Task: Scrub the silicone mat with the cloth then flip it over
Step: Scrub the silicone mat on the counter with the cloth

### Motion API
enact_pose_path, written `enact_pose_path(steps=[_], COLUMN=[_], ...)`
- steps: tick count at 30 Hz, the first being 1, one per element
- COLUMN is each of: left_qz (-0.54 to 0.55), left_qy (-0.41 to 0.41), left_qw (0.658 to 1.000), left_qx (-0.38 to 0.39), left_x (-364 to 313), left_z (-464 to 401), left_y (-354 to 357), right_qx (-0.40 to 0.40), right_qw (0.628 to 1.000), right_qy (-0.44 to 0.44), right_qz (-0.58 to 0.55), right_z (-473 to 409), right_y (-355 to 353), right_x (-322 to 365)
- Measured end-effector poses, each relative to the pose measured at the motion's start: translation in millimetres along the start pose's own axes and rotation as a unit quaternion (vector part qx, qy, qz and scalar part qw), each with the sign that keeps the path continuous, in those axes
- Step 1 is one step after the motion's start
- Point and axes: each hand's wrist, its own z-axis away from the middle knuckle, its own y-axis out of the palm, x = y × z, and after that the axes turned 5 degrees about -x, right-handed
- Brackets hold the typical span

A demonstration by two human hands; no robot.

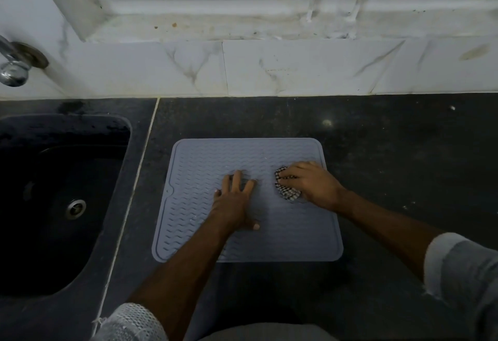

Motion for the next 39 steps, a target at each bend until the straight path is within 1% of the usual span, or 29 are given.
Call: enact_pose_path(steps=[7, 11, 14, 17, 21, 24, 26, 29, 33, 36, 39], left_qz=[-0.003, 0.013, 0.012, 0.019, 0.018, 0.017, 0.014, 0.013, 0.007, -0.002, -0.001], left_qy=[0.018, 0.035, 0.017, 0.0, -0.005, -0.009, -0.012, -0.005, -0.006, -0.009, -0.008], left_qw=[0.999, 0.999, 0.999, 1.0, 1.0, 1.0, 1.0, 1.0, 1.0, 1.0, 1.0], left_qx=[-0.029, -0.027, -0.041, -0.018, -0.005, -0.001, -0.001, -0.003, -0.01, -0.009, -0.01], left_x=[5, 18, 38, 56, 55, 53, 52, 52, 51, 48, 49], left_z=[2, 5, 11, 17, 17, 15, 16, 17, 21, 22, 21], left_y=[4, 0, -6, -7, -8, -10, -11, -11, -12, -12, -11], right_qx=[-0.01, -0.02, -0.01, -0.002, -0.029, -0.003, 0.021, 0.03, 0.025, 0.037, 0.013], right_qw=[1.0, 1.0, 1.0, 0.999, 0.997, 0.998, 0.999, 0.999, 1.0, 0.999, 1.0], right_qy=[0.007, 0.006, 0.013, 0.037, 0.038, 0.041, 0.034, 0.013, -0.01, 0.009, 0.022], right_qz=[0.014, 0.007, 0.001, -0.025, -0.053, -0.056, -0.034, -0.006, 0.009, 0.01, -0.012], right_z=[10, 11, 10, 6, -17, -43, -55, -47, -13, -12, -38], right_y=[-5, -4, -3, -4, -3, 3, 9, 12, 1, -5, -2], right_x=[-1, -2, -2, -1, 17, 38, 46, 41, 13, 5, 23])
